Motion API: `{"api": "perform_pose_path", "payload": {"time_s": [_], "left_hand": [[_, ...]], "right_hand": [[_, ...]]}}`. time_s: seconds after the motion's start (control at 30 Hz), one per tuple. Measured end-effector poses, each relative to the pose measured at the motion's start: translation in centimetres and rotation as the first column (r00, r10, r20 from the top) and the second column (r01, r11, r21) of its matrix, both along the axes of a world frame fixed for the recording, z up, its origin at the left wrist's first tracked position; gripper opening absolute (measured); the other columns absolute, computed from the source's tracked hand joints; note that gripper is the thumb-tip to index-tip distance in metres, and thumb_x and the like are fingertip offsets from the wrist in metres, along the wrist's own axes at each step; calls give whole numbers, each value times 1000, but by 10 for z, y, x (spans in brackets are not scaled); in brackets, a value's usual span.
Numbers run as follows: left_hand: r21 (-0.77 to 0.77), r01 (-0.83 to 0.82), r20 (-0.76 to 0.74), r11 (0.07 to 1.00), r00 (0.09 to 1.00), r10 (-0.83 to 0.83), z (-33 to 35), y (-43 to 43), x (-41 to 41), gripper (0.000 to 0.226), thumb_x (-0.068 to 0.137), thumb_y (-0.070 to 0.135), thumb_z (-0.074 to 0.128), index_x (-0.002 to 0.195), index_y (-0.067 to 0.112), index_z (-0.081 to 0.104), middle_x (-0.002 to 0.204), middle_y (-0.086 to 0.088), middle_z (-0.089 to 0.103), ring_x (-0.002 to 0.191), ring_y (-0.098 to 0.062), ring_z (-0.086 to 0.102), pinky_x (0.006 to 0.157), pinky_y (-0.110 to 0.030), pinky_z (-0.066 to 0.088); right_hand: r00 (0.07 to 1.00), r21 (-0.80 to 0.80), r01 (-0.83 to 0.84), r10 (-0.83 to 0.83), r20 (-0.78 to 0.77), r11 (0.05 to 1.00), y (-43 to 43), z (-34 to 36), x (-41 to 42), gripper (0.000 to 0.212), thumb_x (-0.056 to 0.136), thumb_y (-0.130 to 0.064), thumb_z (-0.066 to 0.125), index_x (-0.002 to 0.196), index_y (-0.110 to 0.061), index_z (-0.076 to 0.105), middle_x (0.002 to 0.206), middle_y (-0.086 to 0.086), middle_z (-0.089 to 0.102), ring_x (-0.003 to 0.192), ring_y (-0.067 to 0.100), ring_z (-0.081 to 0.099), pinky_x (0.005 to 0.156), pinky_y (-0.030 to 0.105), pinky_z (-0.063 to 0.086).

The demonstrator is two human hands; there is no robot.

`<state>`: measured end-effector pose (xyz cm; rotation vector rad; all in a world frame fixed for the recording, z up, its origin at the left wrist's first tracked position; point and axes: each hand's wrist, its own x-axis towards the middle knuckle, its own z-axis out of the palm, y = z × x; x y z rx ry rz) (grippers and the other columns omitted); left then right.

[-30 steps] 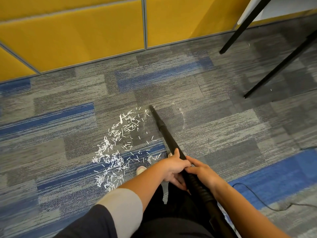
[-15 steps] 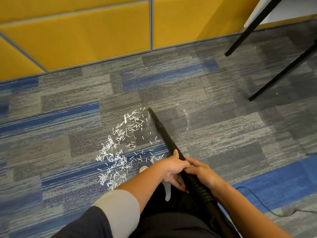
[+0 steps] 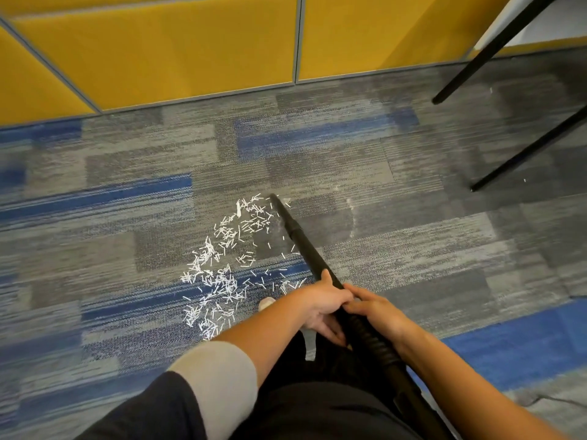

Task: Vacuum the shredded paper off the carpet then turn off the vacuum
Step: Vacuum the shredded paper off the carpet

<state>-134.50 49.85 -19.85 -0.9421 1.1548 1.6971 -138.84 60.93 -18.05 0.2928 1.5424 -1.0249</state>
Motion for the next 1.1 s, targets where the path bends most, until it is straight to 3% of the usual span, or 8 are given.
{"api": "perform_pose_path", "payload": {"time_s": [0.13,0.33,0.5,0.67,0.77,0.93,1.1], "left_hand": [[-18,-31,1,999,1000,31,1,-6,4,87,97,17,44,144,33,-27,85,-17,61,59,-26,60,72,-45,54],[-10,15,-3,1000,1000,-15,1,-2,-3,88,96,16,45,144,31,-28,85,-19,59,59,-27,59,74,-46,53],[-7,17,-12,1000,1000,-17,-2,1,-10,88,96,18,45,144,32,-26,90,-18,59,59,-27,59,71,-45,54],[-37,-67,-5,997,998,67,-3,-14,4,87,97,18,45,144,32,-28,78,-15,61,58,-25,60,67,-43,55],[-52,-121,2,991,993,121,-3,-21,14,88,97,18,45,144,31,-29,76,-13,62,57,-25,61,65,-40,55],[-34,-175,0,984,985,175,-5,-24,18,89,96,17,45,144,33,-29,75,-14,61,53,-24,61,64,-41,54],[-16,-165,-25,986,986,164,-7,-16,11,87,96,17,45,144,34,-27,77,-14,61,49,-24,61,62,-42,55]], "right_hand": [[999,10,-36,36,-2,999,-7,-2,-1,41,90,4,46,121,-24,51,95,15,65,74,25,62,58,29,51],[1000,23,26,-26,6,999,-2,-3,-3,50,91,5,44,137,-16,45,85,11,66,68,24,61,50,26,52],[998,29,55,-56,28,998,0,3,-8,49,92,2,46,136,-20,46,86,18,65,59,29,59,40,26,50],[994,-12,-108,108,-18,994,-18,-1,-5,36,91,5,44,112,-23,53,90,13,63,72,24,60,60,30,50],[984,0,-180,180,-17,984,-30,-6,-3,42,90,4,46,123,-20,52,95,13,64,75,23,61,59,28,50],[976,-19,-217,217,-14,976,-34,-6,-1,45,91,6,42,129,-19,49,88,11,62,70,21,59,52,25,50],[987,33,-160,160,-17,987,-24,-7,-4,50,92,2,46,137,-17,44,94,14,63,69,23,60,46,25,51]]}}
